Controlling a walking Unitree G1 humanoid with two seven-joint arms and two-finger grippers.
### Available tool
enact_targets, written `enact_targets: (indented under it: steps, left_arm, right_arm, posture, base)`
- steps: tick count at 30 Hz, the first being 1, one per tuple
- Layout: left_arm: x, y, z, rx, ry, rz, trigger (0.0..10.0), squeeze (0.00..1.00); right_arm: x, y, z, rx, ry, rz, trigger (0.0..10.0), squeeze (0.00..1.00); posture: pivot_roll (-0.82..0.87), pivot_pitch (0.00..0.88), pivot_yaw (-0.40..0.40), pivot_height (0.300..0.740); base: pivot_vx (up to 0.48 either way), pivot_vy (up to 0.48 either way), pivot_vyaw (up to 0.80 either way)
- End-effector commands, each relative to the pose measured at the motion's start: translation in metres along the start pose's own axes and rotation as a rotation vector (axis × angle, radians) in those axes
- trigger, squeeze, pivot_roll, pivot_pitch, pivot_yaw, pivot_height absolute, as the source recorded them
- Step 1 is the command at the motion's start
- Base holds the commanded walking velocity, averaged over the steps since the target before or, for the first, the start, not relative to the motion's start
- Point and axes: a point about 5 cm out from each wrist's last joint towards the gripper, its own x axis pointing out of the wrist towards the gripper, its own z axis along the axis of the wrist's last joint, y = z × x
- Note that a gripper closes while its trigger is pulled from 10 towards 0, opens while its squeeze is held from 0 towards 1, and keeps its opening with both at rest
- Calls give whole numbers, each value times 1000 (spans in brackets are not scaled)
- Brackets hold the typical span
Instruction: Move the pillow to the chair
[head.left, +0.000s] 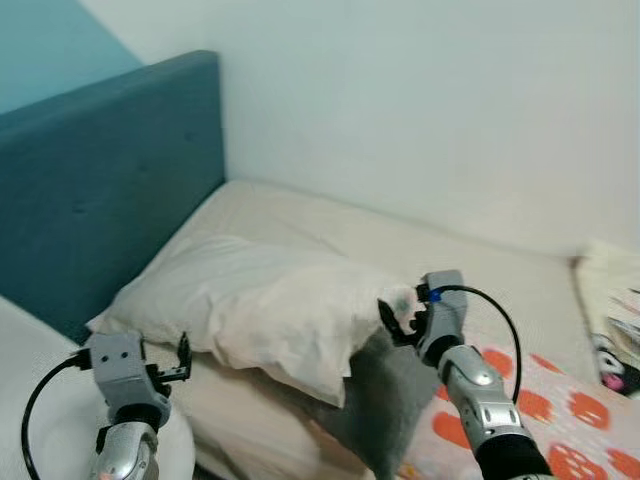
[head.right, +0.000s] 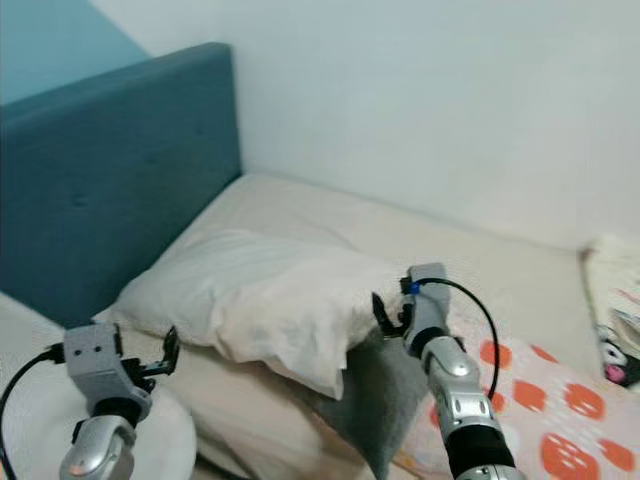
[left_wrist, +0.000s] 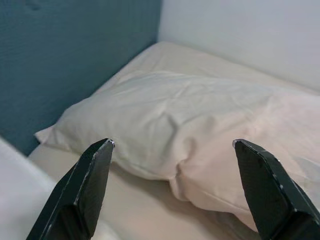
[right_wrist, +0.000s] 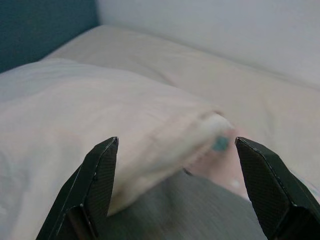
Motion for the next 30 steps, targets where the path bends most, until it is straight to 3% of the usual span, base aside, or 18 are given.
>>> enact_targets:
  steps: [1, 12, 16, 21, 26, 30]
  left_arm:
    - [1, -3, 2, 36, -7, -24, 10000, 0]
    - [16, -8, 22, 197, -96, -107, 10000, 0]
    - [17, -7, 21, 220, -93, -103, 10000, 0]
    - [19, -3, 21, 326, -89, -79, 10000, 0]
    - [23, 6, 22, 547, -112, -54, 10000, 0]
    - [27, 3, 29, 613, -157, -71, 10000, 0]
  right_arm:
    - [-1, 0, -2, 15, 10, -3, 10000, 0]
    - [0, 2, -1, 10, -1, 29, 10000, 0]
    - [0, 3, 0, 7, -6, 37, 10000, 0]
    - [0, 5, 2, 11, -13, 47, 10000, 0]
    - [1, 6, 1, 13, -5, 48, 10000, 0]
    - [1, 7, 2, 10, -12, 57, 10000, 0]
  posture:
    - [120, 0, -92, 740]
    - [117, 0, -88, 740]
    - [115, 0, -86, 740]
    - [115, 0, -88, 740]
    - [119, 0, -92, 740]
    - [120, 0, -92, 740]
  base:
    - [0, 0, -800]
    - [0, 0, -793]
    - [0, 0, 0]
    - [0, 0, 0]
    - [0, 0, 0]
    - [0, 0, 0]
